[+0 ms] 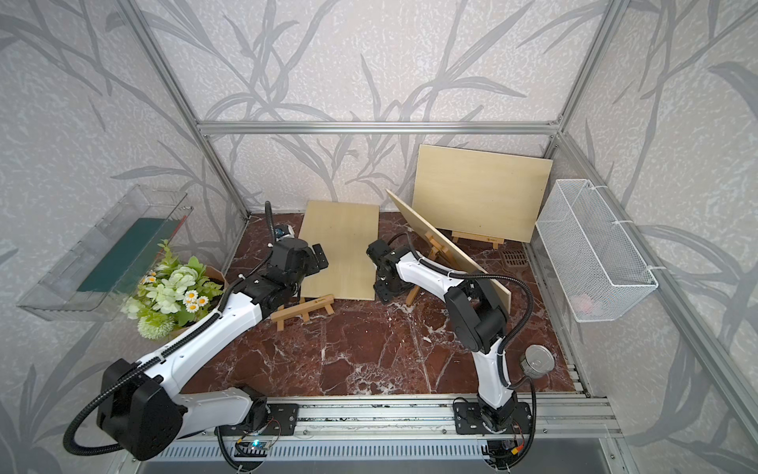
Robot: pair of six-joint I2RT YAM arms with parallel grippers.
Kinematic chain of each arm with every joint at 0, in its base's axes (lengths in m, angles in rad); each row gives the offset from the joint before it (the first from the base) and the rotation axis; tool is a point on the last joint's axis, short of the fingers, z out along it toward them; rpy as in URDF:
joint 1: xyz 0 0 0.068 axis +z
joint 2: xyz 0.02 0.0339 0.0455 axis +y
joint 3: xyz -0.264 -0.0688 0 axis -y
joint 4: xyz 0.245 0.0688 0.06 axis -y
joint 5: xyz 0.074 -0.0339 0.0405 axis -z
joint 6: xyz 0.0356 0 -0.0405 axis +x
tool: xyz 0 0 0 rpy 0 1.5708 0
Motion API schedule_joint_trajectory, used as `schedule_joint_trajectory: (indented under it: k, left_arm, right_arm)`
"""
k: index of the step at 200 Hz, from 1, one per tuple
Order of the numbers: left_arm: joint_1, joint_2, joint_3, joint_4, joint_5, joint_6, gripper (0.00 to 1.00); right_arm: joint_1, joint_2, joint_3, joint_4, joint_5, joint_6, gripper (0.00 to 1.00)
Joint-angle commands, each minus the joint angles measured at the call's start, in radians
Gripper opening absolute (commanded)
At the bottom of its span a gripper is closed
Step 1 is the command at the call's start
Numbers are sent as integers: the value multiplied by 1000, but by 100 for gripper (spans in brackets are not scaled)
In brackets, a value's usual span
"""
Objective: Assemble the easel
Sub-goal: Move the easel to the center of the board.
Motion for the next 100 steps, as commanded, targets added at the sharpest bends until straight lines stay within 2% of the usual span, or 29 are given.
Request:
schedule_joint_trajectory:
  k: [1,100]
  left_arm:
    - [4,17,39,-1,15,-27,99]
    - [3,66,63,-18,33,-26,99]
  right_arm:
    - [-23,-38,-29,13,6,22,70]
    - [-153,-155,-199,36,27,116,70]
